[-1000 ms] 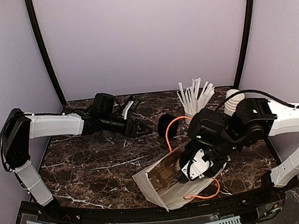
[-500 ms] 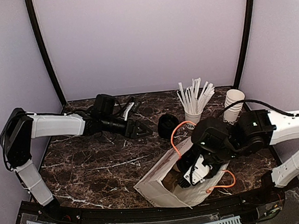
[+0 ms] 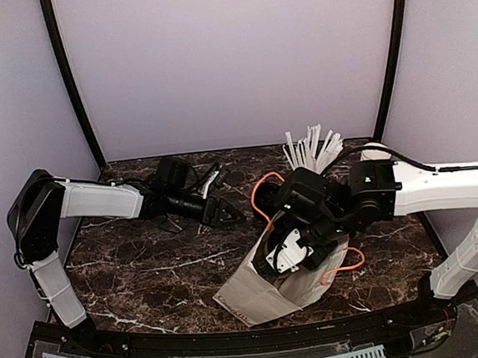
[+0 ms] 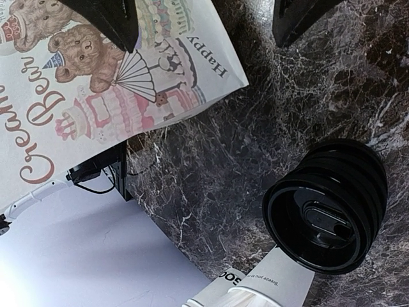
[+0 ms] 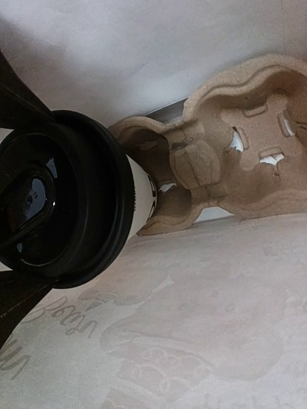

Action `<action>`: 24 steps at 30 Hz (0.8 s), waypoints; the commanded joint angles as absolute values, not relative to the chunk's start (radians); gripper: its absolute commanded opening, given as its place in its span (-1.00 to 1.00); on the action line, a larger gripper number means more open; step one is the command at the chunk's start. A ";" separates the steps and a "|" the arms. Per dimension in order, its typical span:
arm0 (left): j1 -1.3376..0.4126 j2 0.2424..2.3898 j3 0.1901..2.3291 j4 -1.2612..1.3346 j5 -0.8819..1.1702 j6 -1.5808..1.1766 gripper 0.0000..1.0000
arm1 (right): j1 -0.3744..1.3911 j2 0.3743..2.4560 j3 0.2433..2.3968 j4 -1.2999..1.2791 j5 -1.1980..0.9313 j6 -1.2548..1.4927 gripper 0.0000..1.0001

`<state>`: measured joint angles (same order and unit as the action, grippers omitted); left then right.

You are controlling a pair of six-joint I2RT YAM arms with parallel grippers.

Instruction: Pack the takeout coffee

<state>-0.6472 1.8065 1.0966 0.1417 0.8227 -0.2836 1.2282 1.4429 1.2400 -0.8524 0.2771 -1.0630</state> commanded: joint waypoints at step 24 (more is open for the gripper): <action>-0.701 1.292 1.140 -0.213 0.543 -0.090 0.41 | 1.206 1.478 1.387 -0.958 0.249 -0.955 0.41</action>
